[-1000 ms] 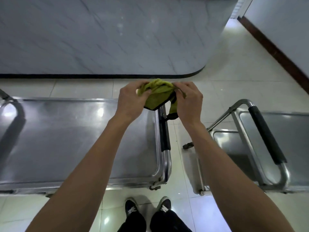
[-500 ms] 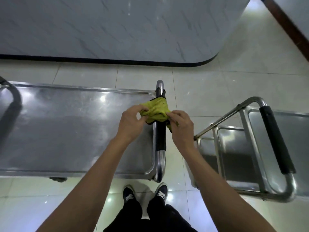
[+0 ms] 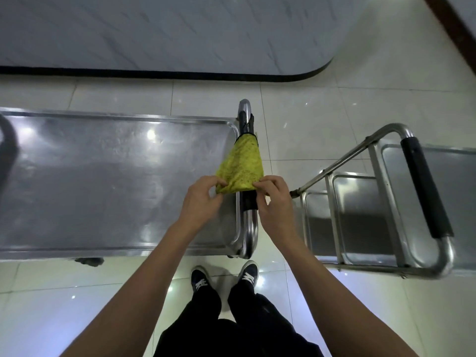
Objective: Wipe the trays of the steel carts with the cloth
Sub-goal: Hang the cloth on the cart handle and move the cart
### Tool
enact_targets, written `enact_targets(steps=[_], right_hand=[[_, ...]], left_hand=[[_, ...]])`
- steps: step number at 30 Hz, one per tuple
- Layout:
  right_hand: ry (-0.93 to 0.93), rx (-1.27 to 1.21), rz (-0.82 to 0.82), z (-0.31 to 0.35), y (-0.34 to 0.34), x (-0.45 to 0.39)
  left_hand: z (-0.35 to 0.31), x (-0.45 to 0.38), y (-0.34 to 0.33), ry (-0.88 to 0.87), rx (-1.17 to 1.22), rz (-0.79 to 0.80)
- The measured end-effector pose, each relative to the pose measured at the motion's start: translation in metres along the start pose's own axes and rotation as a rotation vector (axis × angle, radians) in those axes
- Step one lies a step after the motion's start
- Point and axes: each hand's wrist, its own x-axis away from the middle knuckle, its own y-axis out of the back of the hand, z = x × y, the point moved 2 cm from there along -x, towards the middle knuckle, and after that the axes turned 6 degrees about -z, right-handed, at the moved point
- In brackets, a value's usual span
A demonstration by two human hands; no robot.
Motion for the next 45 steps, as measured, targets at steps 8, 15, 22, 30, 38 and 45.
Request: enact_targets(steps=[8, 15, 22, 30, 38, 45], right_hand=[[-0.067, 0.041, 0.078, 0.007, 0.000, 0.008], [-0.122, 0.125, 0.140, 0.000, 0.025, 0.006], [-0.215, 0.208, 0.079, -0.045, 0.100, 0.000], [-0.280, 0.357, -0.005, -0.147, 0.236, 0.023], [-0.512, 0.491, -0.095, -0.236, 0.318, 0.049], [-0.575, 0.300, -0.037, -0.280, 0.310, 0.051]], left_hand=[[-0.017, 0.000, 0.006, -0.136, -0.139, 0.020], [-0.068, 0.004, -0.006, -0.364, -0.390, 0.091], [-0.124, 0.018, -0.064, -0.434, -0.429, 0.166], [-0.204, 0.045, -0.207, -0.426, -0.391, 0.298], [-0.272, 0.058, -0.345, -0.358, -0.232, 0.441], [-0.287, 0.040, -0.420, -0.189, -0.165, 0.607]])
